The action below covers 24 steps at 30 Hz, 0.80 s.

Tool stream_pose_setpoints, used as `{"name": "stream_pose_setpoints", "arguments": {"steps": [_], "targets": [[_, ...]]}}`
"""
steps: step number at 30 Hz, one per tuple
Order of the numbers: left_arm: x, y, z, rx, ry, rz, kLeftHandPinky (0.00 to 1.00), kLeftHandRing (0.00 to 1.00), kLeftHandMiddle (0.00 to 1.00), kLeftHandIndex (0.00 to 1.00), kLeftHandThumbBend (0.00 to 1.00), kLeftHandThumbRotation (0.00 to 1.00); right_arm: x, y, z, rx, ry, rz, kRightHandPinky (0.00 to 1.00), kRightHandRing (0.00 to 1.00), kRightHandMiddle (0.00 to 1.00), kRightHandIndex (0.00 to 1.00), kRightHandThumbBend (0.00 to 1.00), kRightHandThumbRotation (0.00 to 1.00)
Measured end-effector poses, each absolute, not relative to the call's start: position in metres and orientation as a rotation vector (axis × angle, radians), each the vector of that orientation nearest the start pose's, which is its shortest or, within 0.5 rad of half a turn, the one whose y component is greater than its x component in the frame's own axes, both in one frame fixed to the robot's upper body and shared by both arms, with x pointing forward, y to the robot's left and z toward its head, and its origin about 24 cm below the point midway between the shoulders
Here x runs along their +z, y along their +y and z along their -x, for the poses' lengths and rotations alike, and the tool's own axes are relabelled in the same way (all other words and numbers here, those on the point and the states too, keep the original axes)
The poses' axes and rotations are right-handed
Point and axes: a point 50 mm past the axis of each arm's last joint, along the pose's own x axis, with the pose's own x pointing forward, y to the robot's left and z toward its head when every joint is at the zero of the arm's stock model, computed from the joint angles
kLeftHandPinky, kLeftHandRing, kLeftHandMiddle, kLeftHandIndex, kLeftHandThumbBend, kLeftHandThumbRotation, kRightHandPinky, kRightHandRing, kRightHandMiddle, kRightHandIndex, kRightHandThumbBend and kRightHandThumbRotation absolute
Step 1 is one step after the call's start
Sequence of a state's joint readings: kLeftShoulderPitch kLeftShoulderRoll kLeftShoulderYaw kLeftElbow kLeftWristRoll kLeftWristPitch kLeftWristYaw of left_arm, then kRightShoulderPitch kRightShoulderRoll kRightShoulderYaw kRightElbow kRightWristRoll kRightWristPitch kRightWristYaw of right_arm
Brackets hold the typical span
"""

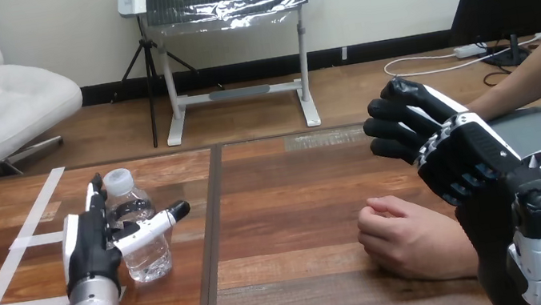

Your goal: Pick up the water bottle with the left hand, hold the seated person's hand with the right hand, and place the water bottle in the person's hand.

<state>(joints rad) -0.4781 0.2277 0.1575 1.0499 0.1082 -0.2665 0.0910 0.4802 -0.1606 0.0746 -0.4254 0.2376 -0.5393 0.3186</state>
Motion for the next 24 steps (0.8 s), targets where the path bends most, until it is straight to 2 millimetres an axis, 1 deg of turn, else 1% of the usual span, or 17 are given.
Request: {"name": "stream_pose_setpoints", "arguments": {"steps": [17,20,24], "targets": [[-0.0249,0.2260,-0.3079,0.178,0.337,-0.225,0.89,0.98,1.00,1.00,0.96,0.15,0.0969,-0.1622,-0.1469,0.287,-0.496,-0.017,0.81,0.83,0.85,0.86,0.75,1.00],[-0.0255,0.2256,-0.3082,0.176,0.348,-0.221,0.89,0.98,1.00,1.00,0.95,0.14,0.0969,-0.1622,-0.1468,0.287,-0.496,-0.017,0.81,0.83,0.85,0.86,0.76,1.00],[-0.0251,0.2250,-0.3093,0.180,0.354,-0.220,0.85,0.94,0.97,0.97,0.95,0.14,0.0969,-0.1622,-0.1468,0.287,-0.495,-0.017,0.80,0.83,0.85,0.86,0.76,1.00]]}}
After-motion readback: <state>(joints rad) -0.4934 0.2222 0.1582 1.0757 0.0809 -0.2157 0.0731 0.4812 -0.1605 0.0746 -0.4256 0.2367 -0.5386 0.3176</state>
